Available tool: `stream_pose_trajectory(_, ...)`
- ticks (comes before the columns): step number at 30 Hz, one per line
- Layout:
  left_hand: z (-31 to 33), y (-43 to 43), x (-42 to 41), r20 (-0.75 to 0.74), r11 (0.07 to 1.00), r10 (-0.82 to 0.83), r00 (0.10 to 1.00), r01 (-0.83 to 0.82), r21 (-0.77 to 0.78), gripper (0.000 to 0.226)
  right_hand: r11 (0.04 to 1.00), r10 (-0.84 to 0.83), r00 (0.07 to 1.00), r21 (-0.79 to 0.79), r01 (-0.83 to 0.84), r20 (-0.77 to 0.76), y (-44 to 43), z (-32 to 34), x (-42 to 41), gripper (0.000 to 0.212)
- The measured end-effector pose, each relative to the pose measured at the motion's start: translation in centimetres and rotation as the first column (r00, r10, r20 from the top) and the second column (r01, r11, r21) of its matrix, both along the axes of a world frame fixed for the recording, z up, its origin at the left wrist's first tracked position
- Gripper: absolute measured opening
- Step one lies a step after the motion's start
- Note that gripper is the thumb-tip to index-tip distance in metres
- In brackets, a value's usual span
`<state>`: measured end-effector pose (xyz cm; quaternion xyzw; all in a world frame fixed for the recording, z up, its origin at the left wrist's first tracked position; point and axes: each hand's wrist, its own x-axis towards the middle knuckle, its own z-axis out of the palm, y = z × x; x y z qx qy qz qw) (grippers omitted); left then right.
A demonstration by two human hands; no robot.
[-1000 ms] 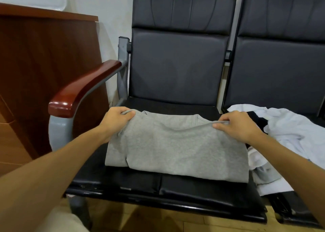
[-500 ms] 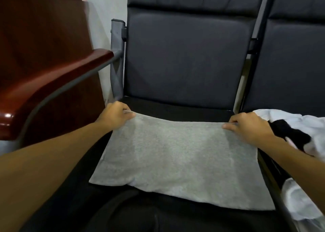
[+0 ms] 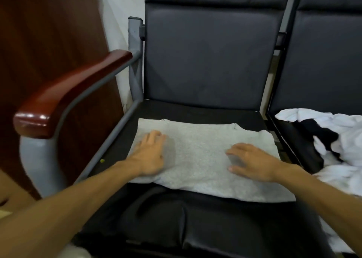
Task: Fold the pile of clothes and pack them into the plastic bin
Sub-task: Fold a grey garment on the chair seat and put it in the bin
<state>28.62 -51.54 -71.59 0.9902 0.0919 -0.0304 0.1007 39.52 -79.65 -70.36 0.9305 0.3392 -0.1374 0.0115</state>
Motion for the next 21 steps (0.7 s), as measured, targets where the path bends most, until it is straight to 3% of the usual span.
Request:
stream_pose_trajectory(4,-1.5,-0.7,-3.4,-0.284,0.994,-0.109,0.953,0.109,-0.015,0.061,0.995,-0.010,0.999,-0.098,0.006,-0.034,-1.0,-1.7,-2.8,0.064)
stream_pose_trajectory(9,-0.9,-0.2,-6.0,-0.395,0.986,-0.138,0.908,0.162,0.029,0.054,0.993,-0.029,0.993,-0.121,0.015,-0.111,-1.4,-1.9,-5.4,0.063)
stream_pose_trajectory(13,0.1,-0.6,-7.8,-0.486,0.986,-0.160,0.859,0.159,-0.044,0.054,0.995,-0.025,0.976,-0.103,0.003,-0.217,-2.6,-0.8,-7.3,0.064)
stream_pose_trajectory(18,1.8,-1.5,-10.5,-0.348,0.966,-0.256,0.902,0.224,-0.129,0.054,0.996,-0.053,0.938,-0.090,0.023,-0.342,-3.9,0.9,-8.7,0.068)
stream_pose_trajectory(21,2.4,-0.9,-10.6,-0.223,0.966,-0.221,0.949,0.182,-0.181,0.042,0.994,-0.066,0.959,-0.097,0.041,-0.276,-2.8,1.6,-9.0,0.052)
